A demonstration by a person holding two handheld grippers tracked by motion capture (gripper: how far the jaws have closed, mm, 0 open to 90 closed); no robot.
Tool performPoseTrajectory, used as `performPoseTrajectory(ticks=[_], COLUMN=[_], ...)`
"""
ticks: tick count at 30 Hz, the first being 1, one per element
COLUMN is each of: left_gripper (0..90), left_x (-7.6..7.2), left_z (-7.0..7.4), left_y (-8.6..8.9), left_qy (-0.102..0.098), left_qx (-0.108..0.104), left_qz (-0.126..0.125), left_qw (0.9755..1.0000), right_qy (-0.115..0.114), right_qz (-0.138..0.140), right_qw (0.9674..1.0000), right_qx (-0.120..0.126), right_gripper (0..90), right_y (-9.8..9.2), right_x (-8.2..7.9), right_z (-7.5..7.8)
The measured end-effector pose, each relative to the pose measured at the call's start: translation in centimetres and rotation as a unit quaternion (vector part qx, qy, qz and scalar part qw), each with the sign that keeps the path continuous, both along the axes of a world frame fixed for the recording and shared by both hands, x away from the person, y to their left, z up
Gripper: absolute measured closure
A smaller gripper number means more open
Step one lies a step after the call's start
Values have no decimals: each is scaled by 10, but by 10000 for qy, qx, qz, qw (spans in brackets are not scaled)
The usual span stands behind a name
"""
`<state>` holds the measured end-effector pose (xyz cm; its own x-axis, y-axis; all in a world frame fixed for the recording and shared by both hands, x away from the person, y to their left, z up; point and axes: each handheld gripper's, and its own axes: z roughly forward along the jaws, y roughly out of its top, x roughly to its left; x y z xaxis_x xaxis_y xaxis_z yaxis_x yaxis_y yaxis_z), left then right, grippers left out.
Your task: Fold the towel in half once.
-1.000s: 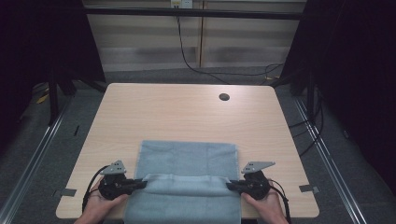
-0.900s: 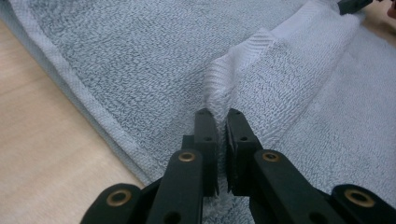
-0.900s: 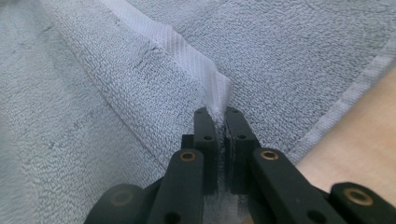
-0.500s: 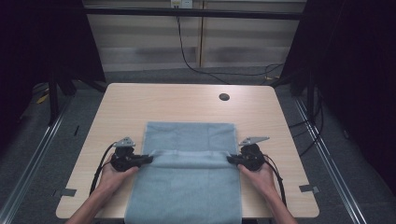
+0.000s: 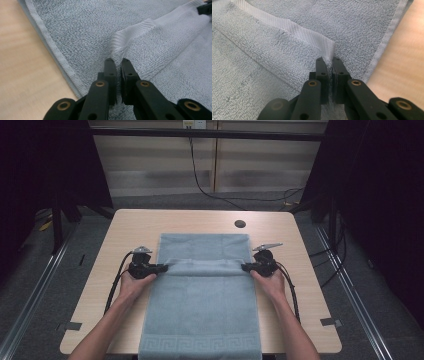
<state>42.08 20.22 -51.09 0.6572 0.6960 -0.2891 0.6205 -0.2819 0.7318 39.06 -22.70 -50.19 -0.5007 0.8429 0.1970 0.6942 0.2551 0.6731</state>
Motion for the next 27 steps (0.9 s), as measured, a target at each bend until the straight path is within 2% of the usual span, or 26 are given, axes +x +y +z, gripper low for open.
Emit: performPoseTrajectory(ticks=[2,4,8,13,16,18,19,22,23,25,27], left_gripper=[851,851,851,850,850,851,852,852,852,852,852], left_x=[9,13,20,24,24,24,23,23,24,23,21], left_z=[-2,-3,-3,-3,-2,1,4,19,27,47,63], left_y=[1,-2,-4,-4,-4,-2,-1,4,6,7,8], left_qy=[27,-65,-77,-65,-14,-81,-95,-291,-374,-591,-758], left_qx=[-87,-63,-66,-55,-99,-61,-203,-348,-465,-568,-649], left_qz=[92,170,297,376,378,334,328,302,306,311,299], left_qw=[9999,9998,9995,9993,9992,9994,9992,9985,9978,9961,9946], right_qy=[-17,30,70,-39,-58,-147,-208,-451,-545,-766,-1013], right_qz=[-47,-105,-229,-364,-311,-292,-296,-238,-211,-225,-188], right_qw=[10000,9999,9997,9993,9995,9994,9992,9980,9973,9950,9924], right_qx=[32,63,-23,34,39,88,183,364,439,606,669], right_gripper=[863,863,863,863,863,863,863,863,863,862,862], right_y=[-1,-2,1,1,0,-2,-3,-9,-11,-13,-14], right_x=[10,18,30,34,34,33,33,32,32,30,29], right_z=[-1,-1,0,-2,-1,4,7,24,32,50,69])
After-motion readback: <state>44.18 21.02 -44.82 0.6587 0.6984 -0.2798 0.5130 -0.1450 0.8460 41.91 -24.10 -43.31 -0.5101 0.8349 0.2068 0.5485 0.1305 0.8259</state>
